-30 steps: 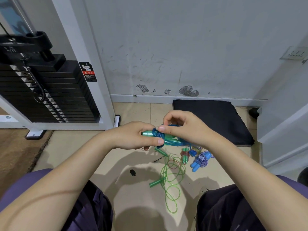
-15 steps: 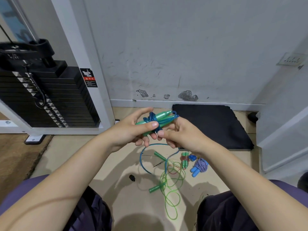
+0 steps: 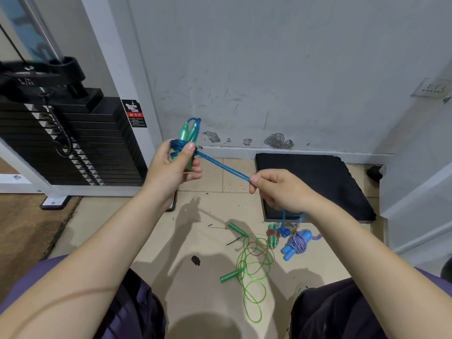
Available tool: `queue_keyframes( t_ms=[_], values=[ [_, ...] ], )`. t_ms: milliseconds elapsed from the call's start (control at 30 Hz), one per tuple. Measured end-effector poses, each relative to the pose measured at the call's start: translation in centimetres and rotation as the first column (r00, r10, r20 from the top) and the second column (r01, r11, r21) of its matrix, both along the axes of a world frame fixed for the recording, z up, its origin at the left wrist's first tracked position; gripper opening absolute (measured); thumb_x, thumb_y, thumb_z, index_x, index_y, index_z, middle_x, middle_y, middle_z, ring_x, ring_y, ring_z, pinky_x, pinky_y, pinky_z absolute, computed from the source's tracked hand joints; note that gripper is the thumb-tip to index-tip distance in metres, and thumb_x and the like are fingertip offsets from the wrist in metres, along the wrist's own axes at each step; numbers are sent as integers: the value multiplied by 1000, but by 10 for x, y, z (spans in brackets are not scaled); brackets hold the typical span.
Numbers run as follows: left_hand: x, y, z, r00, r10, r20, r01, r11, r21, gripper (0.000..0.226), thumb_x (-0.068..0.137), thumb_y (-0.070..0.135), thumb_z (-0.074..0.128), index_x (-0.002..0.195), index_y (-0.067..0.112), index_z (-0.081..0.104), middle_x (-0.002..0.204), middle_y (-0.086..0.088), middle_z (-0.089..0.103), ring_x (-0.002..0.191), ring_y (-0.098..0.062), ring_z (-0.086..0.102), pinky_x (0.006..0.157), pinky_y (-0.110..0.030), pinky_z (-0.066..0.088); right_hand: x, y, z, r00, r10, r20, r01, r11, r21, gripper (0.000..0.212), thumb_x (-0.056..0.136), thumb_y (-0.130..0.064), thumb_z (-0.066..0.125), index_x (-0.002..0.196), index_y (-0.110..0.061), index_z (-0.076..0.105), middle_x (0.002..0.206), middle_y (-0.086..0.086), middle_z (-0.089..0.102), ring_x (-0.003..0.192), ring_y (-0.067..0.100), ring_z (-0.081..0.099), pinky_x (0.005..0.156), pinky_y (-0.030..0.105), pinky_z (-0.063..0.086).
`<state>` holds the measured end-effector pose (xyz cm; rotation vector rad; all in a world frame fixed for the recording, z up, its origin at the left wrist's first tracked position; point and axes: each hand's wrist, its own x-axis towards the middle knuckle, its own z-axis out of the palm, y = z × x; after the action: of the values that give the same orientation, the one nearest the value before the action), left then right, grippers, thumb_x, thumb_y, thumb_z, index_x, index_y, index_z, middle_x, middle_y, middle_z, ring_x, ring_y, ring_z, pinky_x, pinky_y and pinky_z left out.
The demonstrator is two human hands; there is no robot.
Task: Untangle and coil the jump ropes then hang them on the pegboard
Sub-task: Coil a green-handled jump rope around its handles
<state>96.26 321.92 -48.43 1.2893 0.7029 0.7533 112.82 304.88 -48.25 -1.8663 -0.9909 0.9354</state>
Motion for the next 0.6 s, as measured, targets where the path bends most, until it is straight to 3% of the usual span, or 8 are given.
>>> queue_keyframes(
  t_ms=[67, 133, 200, 267, 367, 467, 533, 600],
  values=[
    [-3, 0, 1, 995, -101, -17, 101, 995, 2, 22, 97, 22, 59, 113, 7, 53, 79, -13, 61, 66, -22, 61, 61, -28, 58, 2, -4, 3, 998, 56, 28, -55, 998, -34, 33, 97, -32, 58, 82, -4, 66, 58, 3, 52, 49, 15, 48, 54, 23, 40],
    [-4, -4, 2, 970, -238, -45, 238, 971, 11, 24, 97, 21, 58, 114, 6, 55, 81, -14, 62, 68, -22, 61, 61, -28, 56, 6, -7, -1, 990, 75, 117, -66, 995, -78, 38, 86, -48, 68, 92, -10, 70, 79, -1, 67, 72, 9, 62, 75, 23, 47],
    [-3, -9, 2, 929, -369, -43, 369, 929, 0, 28, 93, 23, 60, 114, 5, 56, 80, -14, 64, 68, -23, 61, 59, -27, 55, 8, -8, -3, 984, 43, 173, -25, 994, -103, 76, 64, -67, 76, 124, -23, 61, 109, -8, 67, 101, 2, 64, 97, 26, 48],
    [-2, -16, 1, 861, -506, -56, 506, 863, -12, 29, 91, 23, 65, 113, 5, 57, 80, -15, 65, 68, -25, 61, 57, -27, 54, 6, -6, -4, 983, 23, 182, -16, 999, -40, 102, 54, -69, 80, 140, -27, 45, 125, -9, 59, 116, 3, 57, 105, 33, 45],
    [0, -25, -2, 744, -663, -88, 662, 748, -39, 32, 90, 24, 60, 114, 3, 56, 82, -17, 63, 69, -25, 62, 57, -27, 53, -2, -2, -3, 979, 109, 171, -130, 985, 115, 74, 70, -43, 85, 134, -29, 51, 128, -10, 61, 122, 4, 54, 108, 36, 42],
    [1, -27, -1, 721, -692, -28, 689, 721, -76, 25, 91, 25, 57, 109, 8, 60, 84, -16, 62, 69, -23, 61, 56, -26, 51, -8, -1, -5, 976, 196, -94, -176, 966, 188, 51, 81, -17, 78, 126, -18, 56, 108, 7, 68, 103, 15, 65, 103, 44, 47],
    [1, -24, 1, 727, -686, 14, 685, 724, -80, 22, 93, 26, 55, 107, 10, 61, 83, -14, 62, 69, -22, 60, 55, -25, 50, -11, -1, -5, 965, 208, -162, -180, 969, 172, 40, 85, -17, 72, 120, -11, 55, 91, 15, 64, 79, 23, 64, 86, 38, 53],
    [3, -24, 0, 757, -653, 9, 652, 756, -60, 26, 92, 28, 55, 108, 8, 60, 81, -13, 62, 67, -21, 59, 52, -24, 48, -14, 0, -4, 970, 183, -158, -157, 974, 166, 17, 95, -16, 63, 108, -7, 59, 74, 6, 60, 58, 20, 51, 63, 28, 48]
  ],
)
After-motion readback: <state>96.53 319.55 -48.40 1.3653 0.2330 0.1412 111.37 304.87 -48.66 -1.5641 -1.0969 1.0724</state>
